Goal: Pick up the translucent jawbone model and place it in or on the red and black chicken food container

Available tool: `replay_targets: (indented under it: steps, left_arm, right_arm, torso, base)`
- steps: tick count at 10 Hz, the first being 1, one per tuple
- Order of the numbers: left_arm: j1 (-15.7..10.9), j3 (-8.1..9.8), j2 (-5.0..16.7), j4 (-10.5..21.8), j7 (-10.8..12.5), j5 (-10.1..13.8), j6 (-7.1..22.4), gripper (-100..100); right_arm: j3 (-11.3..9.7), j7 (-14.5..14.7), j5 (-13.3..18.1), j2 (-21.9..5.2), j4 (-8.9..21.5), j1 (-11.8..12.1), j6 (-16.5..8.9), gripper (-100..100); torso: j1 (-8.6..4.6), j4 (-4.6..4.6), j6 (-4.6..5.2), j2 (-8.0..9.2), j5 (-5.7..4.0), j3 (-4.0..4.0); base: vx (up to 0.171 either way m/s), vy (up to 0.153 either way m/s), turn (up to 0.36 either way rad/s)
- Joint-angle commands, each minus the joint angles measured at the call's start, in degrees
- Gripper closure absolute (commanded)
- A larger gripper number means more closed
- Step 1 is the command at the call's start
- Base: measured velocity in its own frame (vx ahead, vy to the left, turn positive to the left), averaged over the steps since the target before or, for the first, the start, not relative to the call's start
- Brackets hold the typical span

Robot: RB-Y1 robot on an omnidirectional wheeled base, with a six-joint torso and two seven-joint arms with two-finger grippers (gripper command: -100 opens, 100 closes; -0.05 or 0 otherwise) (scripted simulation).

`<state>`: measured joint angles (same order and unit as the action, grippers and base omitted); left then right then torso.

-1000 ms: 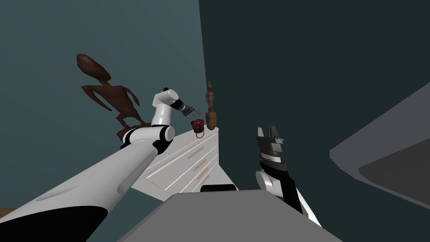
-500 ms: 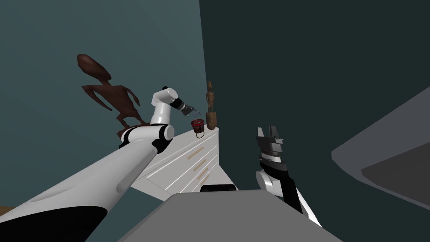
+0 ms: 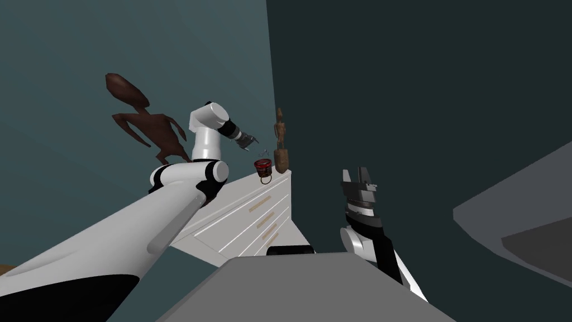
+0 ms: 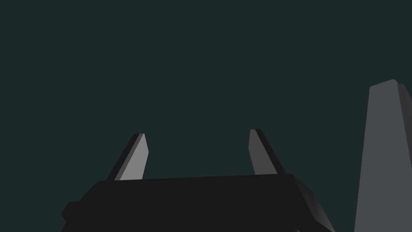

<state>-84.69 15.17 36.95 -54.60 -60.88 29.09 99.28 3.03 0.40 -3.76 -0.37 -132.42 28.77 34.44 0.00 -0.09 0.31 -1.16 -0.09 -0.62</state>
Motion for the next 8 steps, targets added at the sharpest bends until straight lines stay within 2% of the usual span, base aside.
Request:
replay_targets:
  steps: [1, 2, 3, 4, 8]
  left_arm:
    - [-1.0, 0.28, 0.5, -1.1, 0.3, 0.2, 2.0, -100]
    - [-1.8, 0.41, 0.8, -1.3, 0.4, 0.2, 2.9, -100]
    - [-1.2, 0.35, 0.5, -1.7, 0.5, 0.2, 2.6, -100]
    - [-1.2, 0.37, 0.6, -1.8, 0.6, 0.2, 2.9, 0]
    - [-1.2, 0.37, 0.6, -1.8, 0.6, 0.2, 2.8, 0]
  right_arm:
    - [0.0, 0.0, 0.0, 0.0, 0.0, 0.0, 0.0, 0]
    - [0.0, 0.0, 0.0, 0.0, 0.0, 0.0, 0.0, 0]
    - [0.0, 0.0, 0.0, 0.0, 0.0, 0.0, 0.0, 0]
    - [0.0, 0.0, 0.0, 0.0, 0.0, 0.0, 0.0, 0]
    - [0.0, 0.0, 0.0, 0.0, 0.0, 0.0, 0.0, 0]
  torso:
    - [0.0, 0.0, 0.0, 0.0, 0.0, 0.0]
    - [0.02, 0.0, 0.0, 0.01, 0.0, 0.01]
    - [0.03, 0.01, 0.0, 0.02, 0.0, 0.01]
    - [0.06, -0.01, 0.01, 0.02, 0.02, 0.01]
    - [0.1, 0.0, 0.01, 0.03, 0.03, 0.01]
  base:
    - [0.012, -0.018, 0.035]
    - [0.01, -0.016, 0.036]
    - [0.005, -0.008, 0.009]
    - [0.0, 0.0, 0.0]
    - [0.0, 0.0, 0.0]
